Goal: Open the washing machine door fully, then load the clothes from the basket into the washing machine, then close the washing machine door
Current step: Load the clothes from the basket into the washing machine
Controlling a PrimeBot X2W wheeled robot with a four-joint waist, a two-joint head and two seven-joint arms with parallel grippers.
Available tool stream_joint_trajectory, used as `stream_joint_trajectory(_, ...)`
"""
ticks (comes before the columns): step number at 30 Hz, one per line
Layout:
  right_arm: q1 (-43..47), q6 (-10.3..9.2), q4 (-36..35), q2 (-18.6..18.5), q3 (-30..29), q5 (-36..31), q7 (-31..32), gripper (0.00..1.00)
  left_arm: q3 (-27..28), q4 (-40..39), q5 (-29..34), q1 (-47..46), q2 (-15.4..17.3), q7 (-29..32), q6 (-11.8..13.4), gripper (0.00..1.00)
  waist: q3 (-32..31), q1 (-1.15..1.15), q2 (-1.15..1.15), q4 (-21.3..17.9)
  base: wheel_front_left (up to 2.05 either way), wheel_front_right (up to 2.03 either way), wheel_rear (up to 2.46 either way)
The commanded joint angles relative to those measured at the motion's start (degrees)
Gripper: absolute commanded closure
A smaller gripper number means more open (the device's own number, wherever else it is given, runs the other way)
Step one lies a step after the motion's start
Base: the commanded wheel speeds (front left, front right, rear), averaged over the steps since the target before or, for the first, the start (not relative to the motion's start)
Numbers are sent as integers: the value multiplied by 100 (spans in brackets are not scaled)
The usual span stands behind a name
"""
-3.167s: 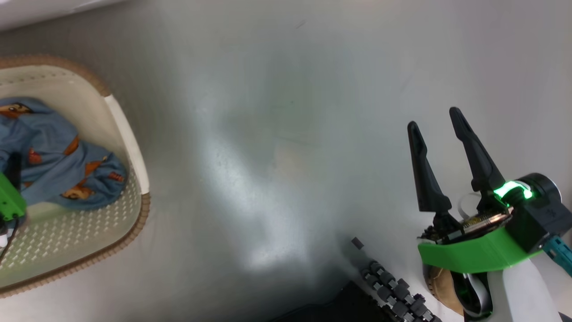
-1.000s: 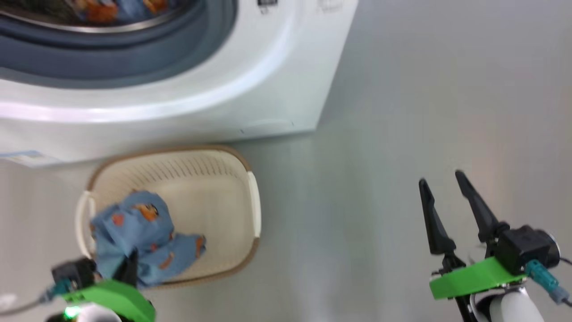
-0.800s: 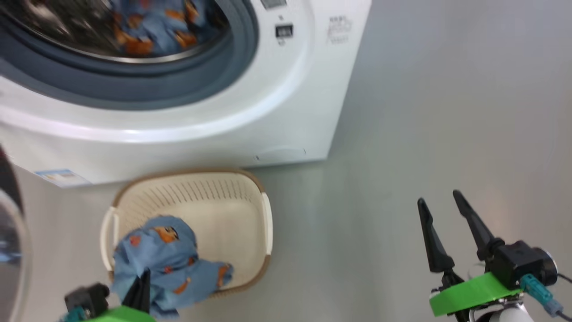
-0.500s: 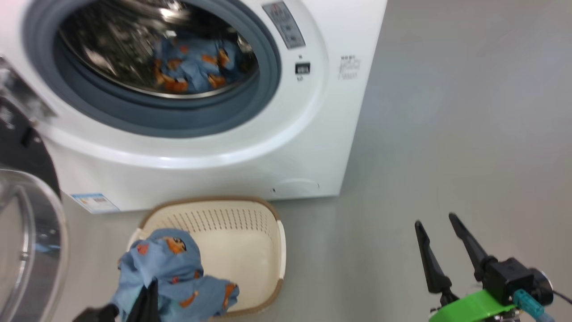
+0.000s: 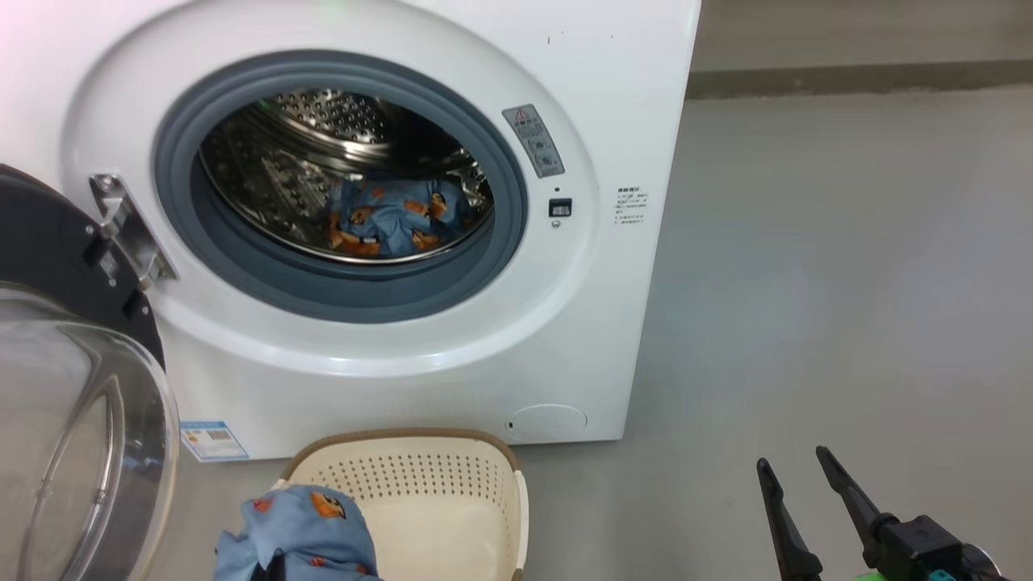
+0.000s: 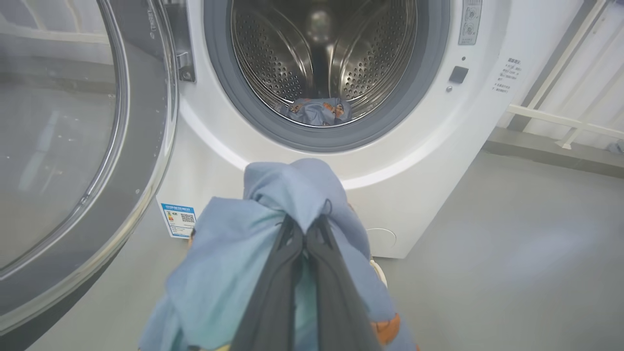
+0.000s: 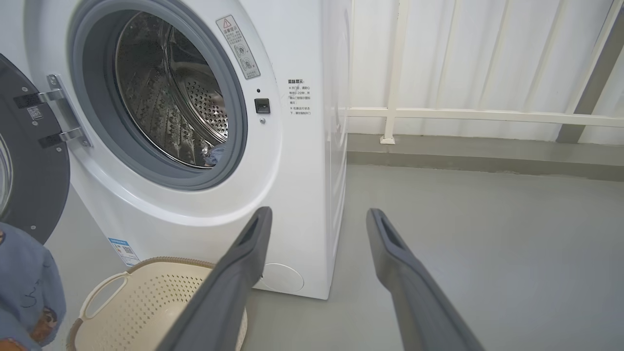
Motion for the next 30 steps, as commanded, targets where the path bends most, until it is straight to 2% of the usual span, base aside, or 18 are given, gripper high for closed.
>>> stream_joint_trajectory(1,-32,9,-102,-43,95,33,-27,0,265,-255,98,-55,-30,-76,-31,100,-148,0,0,-14,0,0,0)
stream_joint_trajectory(11,83,9,-22,-52,76,68,-27,0,505,-533,289,64,-95,-76,-92,100,-301,0,0,-93,0,0,0)
stream_joint_trajectory(30,54,9,-29,-46,42,79,-27,0,529,-653,226,100,-112,-76,-129,100,-205,0,0,-158,0,0,0)
